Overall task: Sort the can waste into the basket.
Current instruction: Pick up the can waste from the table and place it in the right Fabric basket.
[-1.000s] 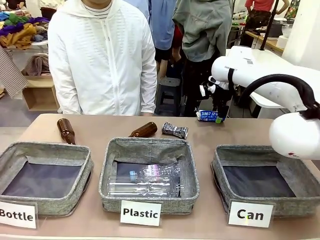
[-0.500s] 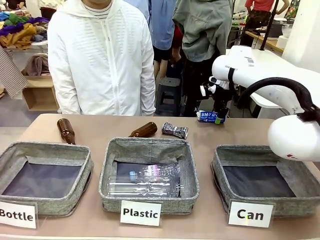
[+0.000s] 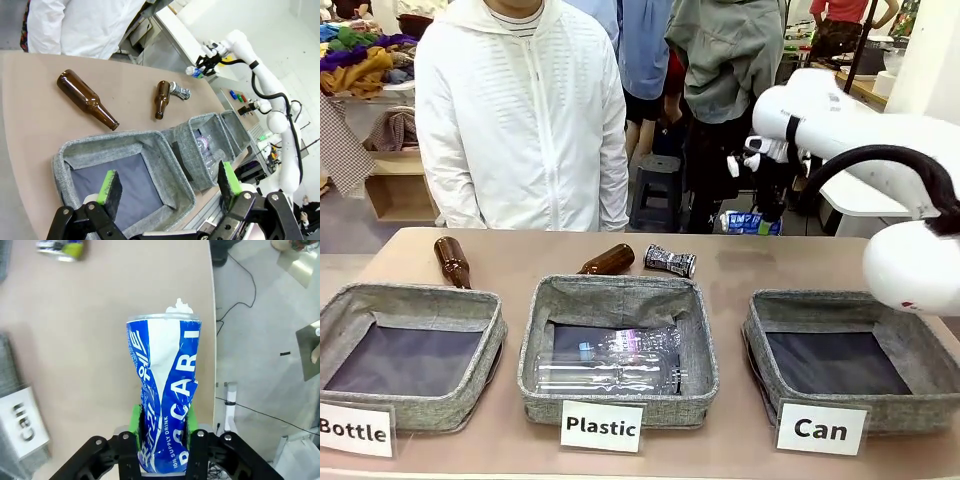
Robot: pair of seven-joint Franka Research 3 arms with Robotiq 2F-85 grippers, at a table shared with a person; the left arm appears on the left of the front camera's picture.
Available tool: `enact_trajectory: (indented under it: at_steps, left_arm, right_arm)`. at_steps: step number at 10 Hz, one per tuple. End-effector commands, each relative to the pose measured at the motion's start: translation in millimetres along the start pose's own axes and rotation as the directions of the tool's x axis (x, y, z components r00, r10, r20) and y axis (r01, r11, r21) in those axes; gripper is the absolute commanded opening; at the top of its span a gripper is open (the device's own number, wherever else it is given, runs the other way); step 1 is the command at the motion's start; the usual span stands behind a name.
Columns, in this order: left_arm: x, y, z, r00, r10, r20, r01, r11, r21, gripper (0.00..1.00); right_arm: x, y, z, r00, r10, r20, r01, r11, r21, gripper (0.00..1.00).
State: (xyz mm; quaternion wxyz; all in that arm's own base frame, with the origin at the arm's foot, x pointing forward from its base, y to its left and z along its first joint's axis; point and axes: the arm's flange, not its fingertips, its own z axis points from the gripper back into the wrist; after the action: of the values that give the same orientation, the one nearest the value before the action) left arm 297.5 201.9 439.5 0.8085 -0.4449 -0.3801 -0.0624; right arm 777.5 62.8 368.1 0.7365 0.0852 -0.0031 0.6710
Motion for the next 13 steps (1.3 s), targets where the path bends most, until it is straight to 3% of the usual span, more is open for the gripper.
enact_trajectory:
  at_steps: [1,3,5,6,7,8,10,13]
  left_arm:
    - [-0.8,0.0,0.2,0.999,-0.020,0.025,0.020,1.000,-0.015,1.00]
    - [-0.8,0.0,0.2,0.999,-0.020,0.025,0.020,1.000,-0.015,1.00]
    - [-0.8,0.0,0.2,0.999,-0.020,0.025,0.020,1.000,-0.015,1.00]
    - [-0.8,0.0,0.2,0.999,-0.020,0.025,0.020,1.000,-0.015,1.00]
    - [-0.8,0.0,0.2,0.999,-0.020,0.025,0.020,1.000,-0.015,1.00]
    - [-0.8,0.0,0.2,0.999,-0.020,0.025,0.020,1.000,-0.015,1.00]
    - [-0.8,0.0,0.2,0.999,-0.020,0.025,0.020,1.000,-0.015,1.00]
    - [-0.8,0.0,0.2,0.999,-0.020,0.025,0.020,1.000,-0.015,1.00]
  right_arm:
    - [-13.7,61.5,73.9,1.000,0.005,0.022,-0.008,0.992,0.123,0.00]
    - [-31.9,149.6,111.7,0.999,0.013,-0.043,-0.005,0.985,0.172,0.00]
    - [-45.1,232.9,117.2,0.992,0.024,-0.123,-0.004,0.988,0.157,0.00]
    - [-52.2,269.0,110.2,0.983,0.090,-0.158,-0.050,0.969,0.242,0.00]
    - [-63.4,296.9,99.3,0.973,0.087,-0.214,-0.011,0.942,0.335,0.00]
    - [-78.7,314.4,88.7,0.965,0.067,-0.255,0.047,0.909,0.414,0.00]
    - [-92.9,339.4,69.3,0.954,0.167,-0.248,-0.020,0.863,0.505,0.00]
    - [-94.9,355.3,48.6,0.984,0.120,-0.129,-0.059,0.915,0.400,0.00]
